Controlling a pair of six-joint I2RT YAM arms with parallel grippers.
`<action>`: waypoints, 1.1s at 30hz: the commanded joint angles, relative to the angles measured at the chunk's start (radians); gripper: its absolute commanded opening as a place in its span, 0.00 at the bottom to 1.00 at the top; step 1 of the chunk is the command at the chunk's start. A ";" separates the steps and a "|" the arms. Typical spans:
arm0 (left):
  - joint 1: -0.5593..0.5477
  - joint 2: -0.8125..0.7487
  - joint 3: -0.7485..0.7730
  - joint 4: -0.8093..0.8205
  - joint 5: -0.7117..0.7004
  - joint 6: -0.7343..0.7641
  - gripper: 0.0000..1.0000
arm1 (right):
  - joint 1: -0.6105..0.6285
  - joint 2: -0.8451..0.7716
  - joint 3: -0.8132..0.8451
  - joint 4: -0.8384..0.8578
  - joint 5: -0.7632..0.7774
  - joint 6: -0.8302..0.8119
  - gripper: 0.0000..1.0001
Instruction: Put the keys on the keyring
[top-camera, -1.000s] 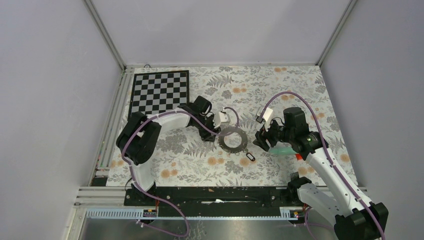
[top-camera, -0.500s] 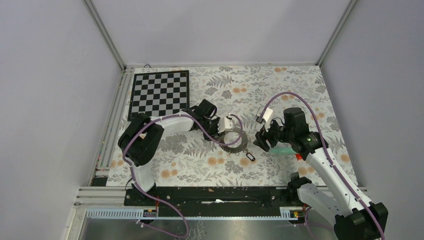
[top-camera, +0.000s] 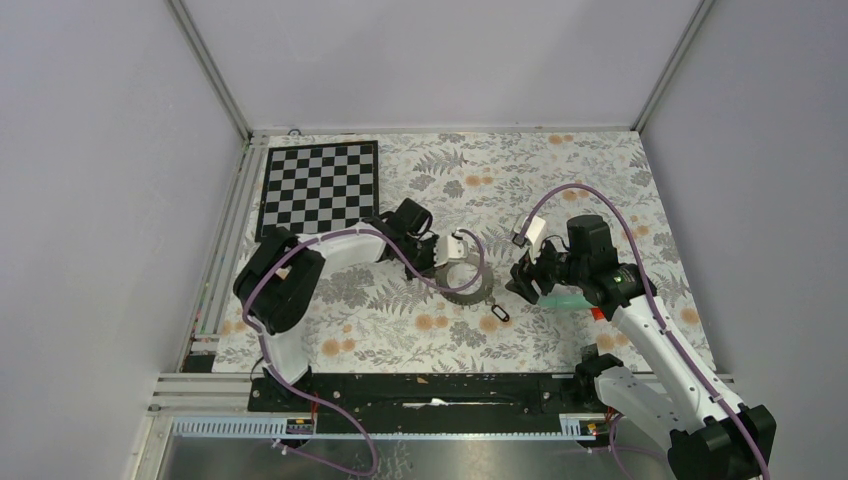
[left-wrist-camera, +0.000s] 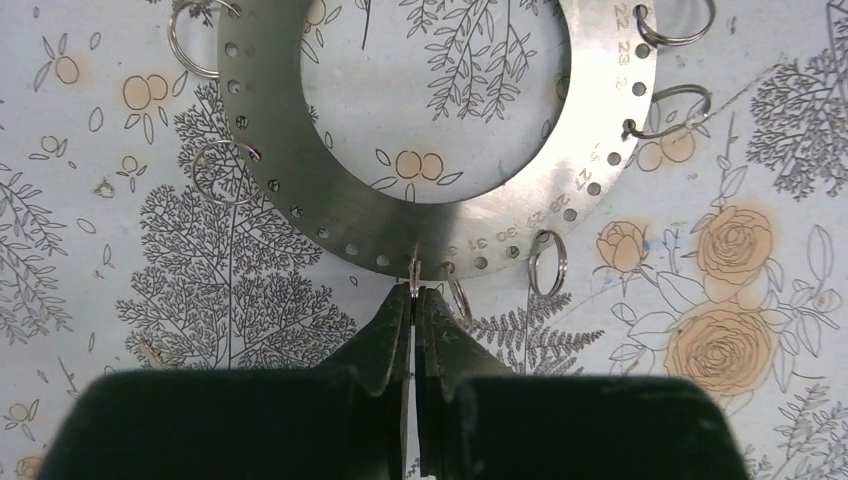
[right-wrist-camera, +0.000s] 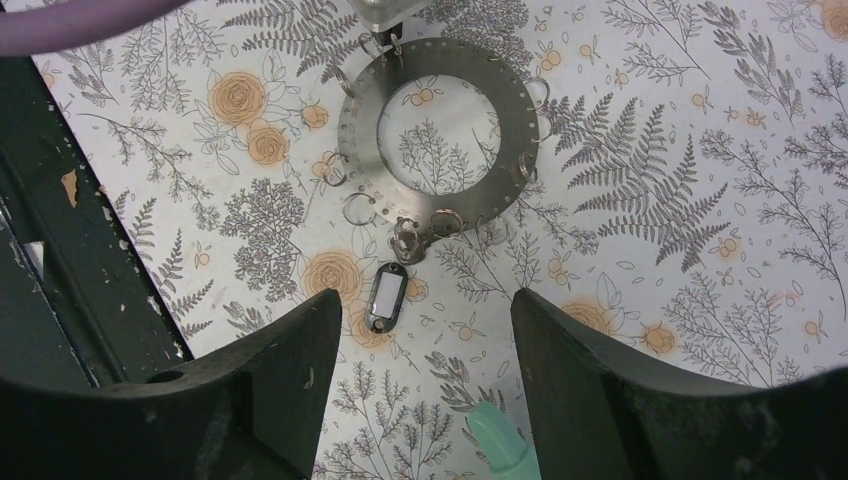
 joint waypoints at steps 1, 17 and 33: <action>0.016 -0.089 0.045 -0.006 0.058 -0.003 0.00 | -0.006 -0.004 0.029 0.010 -0.045 0.009 0.71; 0.033 -0.304 0.122 0.056 0.592 -0.186 0.00 | -0.005 0.114 0.263 0.017 -0.359 -0.022 0.69; 0.027 -0.336 -0.005 0.669 0.709 -0.878 0.00 | -0.003 0.155 0.188 0.249 -0.515 0.116 0.52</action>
